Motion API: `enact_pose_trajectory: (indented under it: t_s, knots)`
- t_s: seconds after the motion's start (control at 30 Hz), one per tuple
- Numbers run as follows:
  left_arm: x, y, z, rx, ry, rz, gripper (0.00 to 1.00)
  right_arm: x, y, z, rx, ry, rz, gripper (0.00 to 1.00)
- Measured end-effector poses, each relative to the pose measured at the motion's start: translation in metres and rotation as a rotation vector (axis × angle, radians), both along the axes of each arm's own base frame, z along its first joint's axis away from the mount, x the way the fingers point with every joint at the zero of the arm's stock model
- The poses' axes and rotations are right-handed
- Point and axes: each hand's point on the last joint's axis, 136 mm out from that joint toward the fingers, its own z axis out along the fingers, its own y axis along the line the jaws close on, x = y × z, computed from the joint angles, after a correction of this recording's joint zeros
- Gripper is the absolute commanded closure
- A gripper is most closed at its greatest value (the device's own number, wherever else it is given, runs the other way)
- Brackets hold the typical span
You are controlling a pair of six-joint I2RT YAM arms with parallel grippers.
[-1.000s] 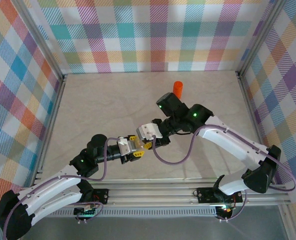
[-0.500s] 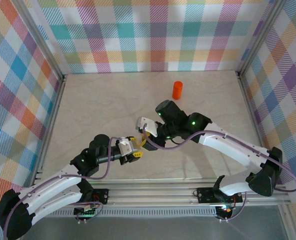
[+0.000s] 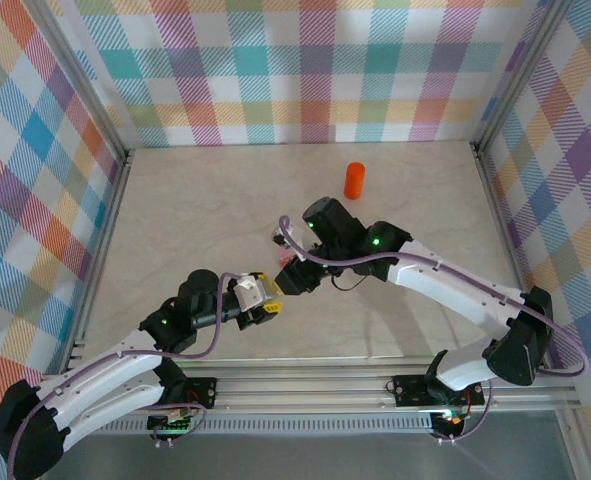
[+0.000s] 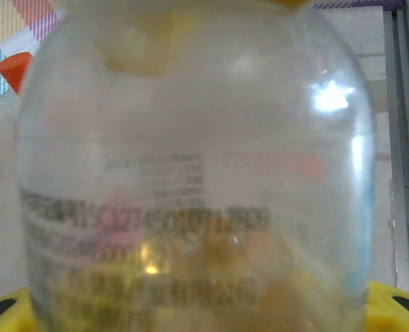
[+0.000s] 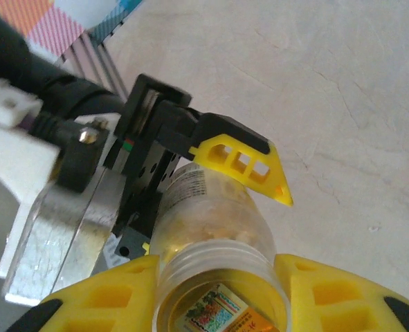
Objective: Sort the pills into containers
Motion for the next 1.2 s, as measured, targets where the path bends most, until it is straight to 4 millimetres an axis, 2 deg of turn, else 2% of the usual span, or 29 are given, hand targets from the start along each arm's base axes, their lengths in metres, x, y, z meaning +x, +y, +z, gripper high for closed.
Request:
enact_pose_trajectory:
  t_s: [0.17, 0.2, 0.33, 0.57, 0.73, 0.93, 1.2]
  knots:
    - [0.002, 0.001, 0.000, 0.000, 0.003, 0.017, 1.00, 0.007, 0.001, 0.000, 0.001, 0.094, -0.159, 0.75]
    - [0.003, 0.002, 0.000, -0.001, 0.004, 0.021, 1.00, 0.010, 0.001, 0.001, 0.004, 0.110, -0.193, 0.70]
    - [0.005, 0.002, 0.003, -0.010, -0.002, 0.035, 1.00, 0.016, 0.000, 0.005, 0.021, 0.160, -0.318, 0.66]
    - [0.009, 0.002, 0.009, -0.032, -0.020, 0.049, 1.00, 0.022, -0.002, 0.009, 0.039, 0.186, -0.407, 0.55]
    - [0.001, -0.003, 0.015, -0.050, -0.032, -0.003, 1.00, 0.035, 0.000, 0.015, 0.071, 0.138, -0.455, 0.49]
    - [-0.008, -0.009, 0.035, -0.114, -0.083, -0.065, 1.00, 0.052, -0.007, 0.016, 0.067, 0.084, -0.524, 0.39]
    - [-0.011, -0.011, 0.043, -0.137, -0.102, -0.086, 1.00, 0.063, -0.014, 0.015, 0.049, 0.034, -0.573, 0.36]
